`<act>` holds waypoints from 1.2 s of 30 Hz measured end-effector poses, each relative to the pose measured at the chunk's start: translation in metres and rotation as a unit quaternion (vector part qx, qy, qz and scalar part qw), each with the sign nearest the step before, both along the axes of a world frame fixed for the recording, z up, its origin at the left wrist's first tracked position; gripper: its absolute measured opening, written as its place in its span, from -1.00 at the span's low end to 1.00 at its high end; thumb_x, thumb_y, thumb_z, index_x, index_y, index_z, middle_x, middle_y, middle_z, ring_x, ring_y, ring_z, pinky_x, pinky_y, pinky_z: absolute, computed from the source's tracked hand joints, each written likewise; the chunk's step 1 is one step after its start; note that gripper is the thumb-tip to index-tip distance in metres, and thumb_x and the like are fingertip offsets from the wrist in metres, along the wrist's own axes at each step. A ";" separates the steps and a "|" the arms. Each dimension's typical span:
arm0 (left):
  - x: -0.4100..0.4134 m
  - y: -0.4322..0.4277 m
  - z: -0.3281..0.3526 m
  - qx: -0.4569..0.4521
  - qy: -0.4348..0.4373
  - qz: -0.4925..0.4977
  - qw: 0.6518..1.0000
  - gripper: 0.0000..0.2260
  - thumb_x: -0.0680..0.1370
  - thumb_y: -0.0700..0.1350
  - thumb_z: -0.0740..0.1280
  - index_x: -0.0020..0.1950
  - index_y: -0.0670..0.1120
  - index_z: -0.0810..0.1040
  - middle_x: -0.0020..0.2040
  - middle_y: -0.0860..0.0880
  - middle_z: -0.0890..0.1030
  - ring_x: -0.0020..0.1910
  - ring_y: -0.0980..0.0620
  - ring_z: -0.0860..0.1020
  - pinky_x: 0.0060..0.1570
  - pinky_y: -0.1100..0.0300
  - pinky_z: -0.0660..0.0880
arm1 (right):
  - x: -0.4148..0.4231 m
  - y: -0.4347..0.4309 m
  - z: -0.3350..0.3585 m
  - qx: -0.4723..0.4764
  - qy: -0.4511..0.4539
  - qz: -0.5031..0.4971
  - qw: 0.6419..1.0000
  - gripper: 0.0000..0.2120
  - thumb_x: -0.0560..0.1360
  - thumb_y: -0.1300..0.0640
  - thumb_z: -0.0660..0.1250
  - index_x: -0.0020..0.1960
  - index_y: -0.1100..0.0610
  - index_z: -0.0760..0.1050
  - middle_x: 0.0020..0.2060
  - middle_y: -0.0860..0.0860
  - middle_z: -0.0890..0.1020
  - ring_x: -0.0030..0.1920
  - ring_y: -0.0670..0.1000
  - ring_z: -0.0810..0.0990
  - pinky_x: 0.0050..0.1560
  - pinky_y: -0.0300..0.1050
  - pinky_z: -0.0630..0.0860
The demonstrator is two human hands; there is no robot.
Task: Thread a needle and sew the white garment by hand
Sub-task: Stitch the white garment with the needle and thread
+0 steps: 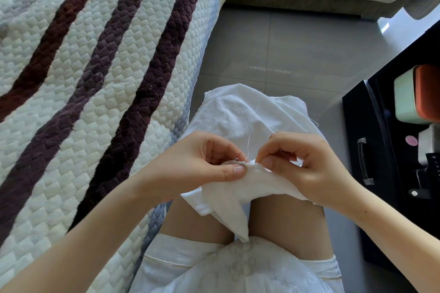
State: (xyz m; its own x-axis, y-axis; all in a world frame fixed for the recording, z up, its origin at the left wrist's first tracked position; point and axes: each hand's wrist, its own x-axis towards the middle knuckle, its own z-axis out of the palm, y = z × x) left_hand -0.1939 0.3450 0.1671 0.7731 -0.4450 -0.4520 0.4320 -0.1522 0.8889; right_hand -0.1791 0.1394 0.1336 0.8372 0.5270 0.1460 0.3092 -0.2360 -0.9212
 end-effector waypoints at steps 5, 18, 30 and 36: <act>-0.001 -0.001 -0.001 -0.002 -0.006 0.002 1.000 -0.92 0.40 -0.22 0.39 -0.13 -0.16 0.64 -0.28 0.00 0.65 -0.26 0.18 0.59 -0.23 0.41 0.49 | -0.003 0.001 0.000 0.014 0.036 -0.001 0.999 -0.85 0.43 0.26 0.33 -0.20 0.02 0.55 -0.33 -0.20 0.60 -0.30 -0.20 0.54 -0.23 -0.43 0.39; 0.000 -0.005 0.001 -0.016 -0.016 0.022 1.000 -0.90 0.36 -0.12 0.41 -0.18 -0.10 0.68 -0.26 -0.01 0.67 -0.26 0.16 0.61 -0.25 0.39 0.49 | -0.006 -0.008 -0.002 -0.080 -0.035 -0.007 0.996 -0.83 0.49 0.08 0.22 -0.08 0.12 0.56 -0.20 -0.08 0.62 -0.18 -0.07 0.58 -0.14 -0.31 0.48; 0.000 -0.013 0.001 -0.043 -0.029 0.066 0.996 -0.90 0.35 -0.16 0.39 -0.22 -0.17 0.65 -0.30 0.00 0.66 -0.28 0.17 0.60 -0.26 0.39 0.49 | -0.008 -0.001 -0.002 -0.046 -0.126 -0.055 0.989 -0.85 0.45 0.20 0.30 -0.08 0.15 0.66 -0.28 -0.17 0.61 -0.26 -0.16 0.59 -0.18 -0.35 0.48; -0.001 -0.020 -0.004 -0.069 -0.012 0.162 0.984 -0.96 0.27 -0.19 0.43 -0.32 -0.11 0.69 -0.34 -0.02 0.66 -0.34 0.15 0.61 -0.29 0.37 0.52 | -0.016 -0.001 -0.001 0.018 0.013 -0.142 0.990 -0.70 0.39 0.38 0.38 -0.15 -0.02 0.51 -0.21 -0.16 0.66 -0.14 -0.18 0.66 -0.08 -0.42 0.48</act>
State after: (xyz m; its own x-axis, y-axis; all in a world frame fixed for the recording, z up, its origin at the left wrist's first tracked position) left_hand -0.1944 0.3254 0.1630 0.8939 -0.2302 -0.3846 0.4170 0.1128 0.9019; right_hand -0.1953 0.1387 0.1326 0.9544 0.2649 0.1374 0.2117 -0.2768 -0.9373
